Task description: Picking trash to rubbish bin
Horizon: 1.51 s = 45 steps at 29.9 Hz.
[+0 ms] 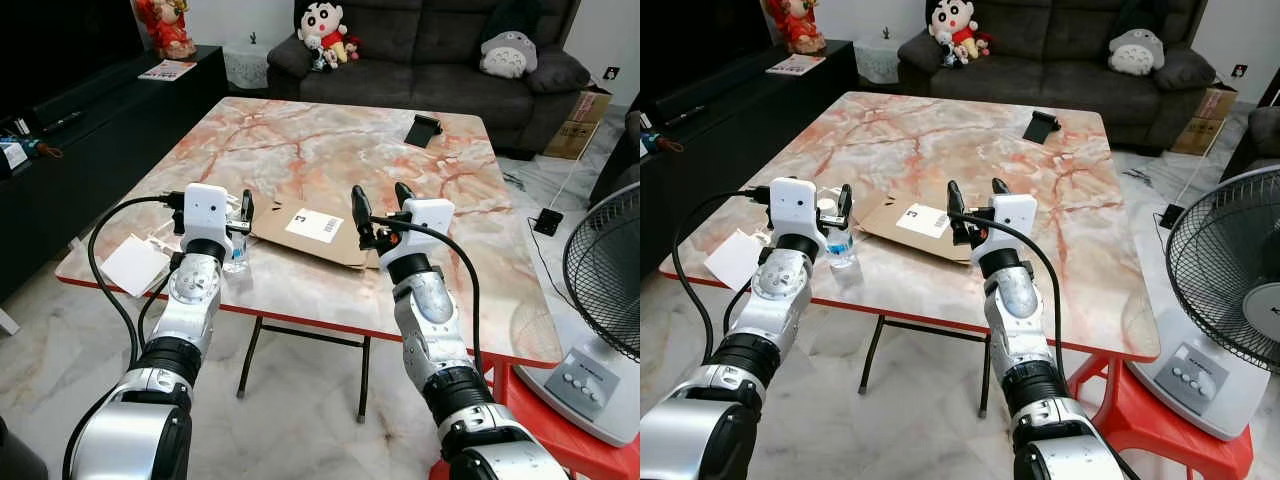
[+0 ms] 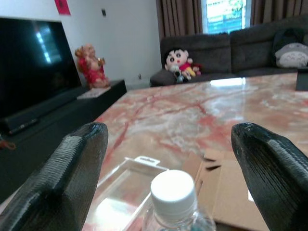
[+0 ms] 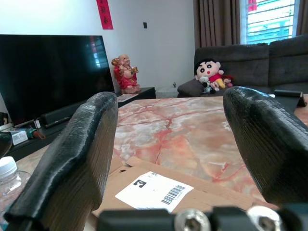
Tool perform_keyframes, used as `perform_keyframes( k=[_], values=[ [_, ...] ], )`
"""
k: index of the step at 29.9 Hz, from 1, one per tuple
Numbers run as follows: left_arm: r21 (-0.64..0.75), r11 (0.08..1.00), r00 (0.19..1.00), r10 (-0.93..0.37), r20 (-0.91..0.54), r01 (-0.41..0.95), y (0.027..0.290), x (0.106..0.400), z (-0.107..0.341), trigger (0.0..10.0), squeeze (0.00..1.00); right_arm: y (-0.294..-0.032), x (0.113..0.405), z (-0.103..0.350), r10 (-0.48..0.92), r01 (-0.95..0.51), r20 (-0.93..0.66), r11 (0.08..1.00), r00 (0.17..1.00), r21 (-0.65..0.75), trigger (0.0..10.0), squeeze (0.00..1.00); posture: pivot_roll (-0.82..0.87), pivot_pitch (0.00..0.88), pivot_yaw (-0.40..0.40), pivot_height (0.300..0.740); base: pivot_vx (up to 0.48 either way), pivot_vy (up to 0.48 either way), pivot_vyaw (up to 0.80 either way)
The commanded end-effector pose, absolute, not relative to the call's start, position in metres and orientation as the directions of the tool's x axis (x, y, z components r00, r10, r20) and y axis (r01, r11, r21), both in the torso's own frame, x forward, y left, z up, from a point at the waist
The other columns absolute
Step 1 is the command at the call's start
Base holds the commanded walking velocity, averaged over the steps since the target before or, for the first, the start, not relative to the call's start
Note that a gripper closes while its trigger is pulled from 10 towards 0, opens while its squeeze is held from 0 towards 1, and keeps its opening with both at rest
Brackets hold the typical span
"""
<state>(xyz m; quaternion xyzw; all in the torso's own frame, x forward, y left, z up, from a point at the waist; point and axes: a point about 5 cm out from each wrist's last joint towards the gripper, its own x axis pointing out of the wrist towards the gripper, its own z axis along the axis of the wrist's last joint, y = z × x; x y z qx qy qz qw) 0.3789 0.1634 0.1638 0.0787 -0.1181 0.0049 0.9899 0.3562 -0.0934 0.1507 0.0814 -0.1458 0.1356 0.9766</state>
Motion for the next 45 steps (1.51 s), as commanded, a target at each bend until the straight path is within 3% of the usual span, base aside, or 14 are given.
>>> perform_keyframes(
  k=[1,15,16,18,19,24,25,26,45],
  values=[
    [0.133,0.991,0.977,0.002,0.213,-0.031,0.1672,0.3838,0.1677,10.0,0.00,-0.0925,0.3559,0.1536,0.244,-0.293,0.317,0.949,0.916,0.117,10.0,0.00,-0.02,0.016,-0.011,0.740,0.000,0.000,0.00],
    [0.131,0.991,0.986,0.004,0.166,-0.026,0.1686,0.3887,0.1666,10.0,0.00,-0.0928,0.3549,0.1517,0.244,-0.292,0.312,0.949,0.918,0.117,10.0,0.00,-0.03,0.023,-0.010,0.740,0.000,0.000,0.00],
    [0.129,0.991,0.987,-0.001,0.159,-0.019,0.1672,0.3890,0.1654,2.6,0.00,-0.0931,0.3543,0.1515,0.244,-0.292,0.312,0.949,0.918,0.116,10.0,0.00,-0.03,0.027,-0.011,0.740,0.000,0.000,0.00],
    [0.128,0.992,0.988,-0.004,0.157,-0.016,0.1666,0.3890,0.1651,2.6,0.00,-0.0932,0.3541,0.1514,0.245,-0.292,0.313,0.949,0.918,0.115,10.0,0.00,-0.03,0.027,-0.011,0.740,0.000,0.000,0.00],
    [0.127,0.992,0.988,-0.006,0.156,-0.014,0.1659,0.3890,0.1648,0.8,0.00,-0.0934,0.3540,0.1513,0.245,-0.292,0.312,0.950,0.918,0.114,10.0,0.00,-0.03,0.027,-0.011,0.740,0.000,0.000,0.00],
    [0.131,0.991,0.989,-0.020,0.146,0.001,0.1638,0.3887,0.1626,1.0,0.00,-0.0937,0.3541,0.1512,0.246,-0.292,0.311,0.950,0.918,0.112,10.0,0.00,-0.03,0.028,-0.012,0.740,0.000,0.000,0.00],
    [0.131,0.991,0.989,-0.029,0.146,0.010,0.1627,0.3886,0.1621,0.9,0.00,-0.0937,0.3541,0.1510,0.245,-0.291,0.311,0.950,0.918,0.113,10.0,0.00,-0.03,0.026,-0.010,0.740,0.000,0.000,0.00],
    [0.130,0.991,0.989,-0.032,0.147,0.013,0.1621,0.3884,0.1620,0.0,0.00,-0.0936,0.3541,0.1509,0.244,-0.291,0.310,0.950,0.919,0.114,10.0,0.00,-0.03,0.026,-0.011,0.740,0.000,0.000,0.00],
    [0.150,0.988,0.987,-0.044,0.151,0.021,0.1612,0.3892,0.1639,0.0,0.00,-0.0932,0.3545,0.1509,0.246,-0.293,0.307,0.949,0.919,0.115,10.0,0.00,-0.03,0.024,-0.011,0.740,0.000,0.000,0.00]
  ],
)
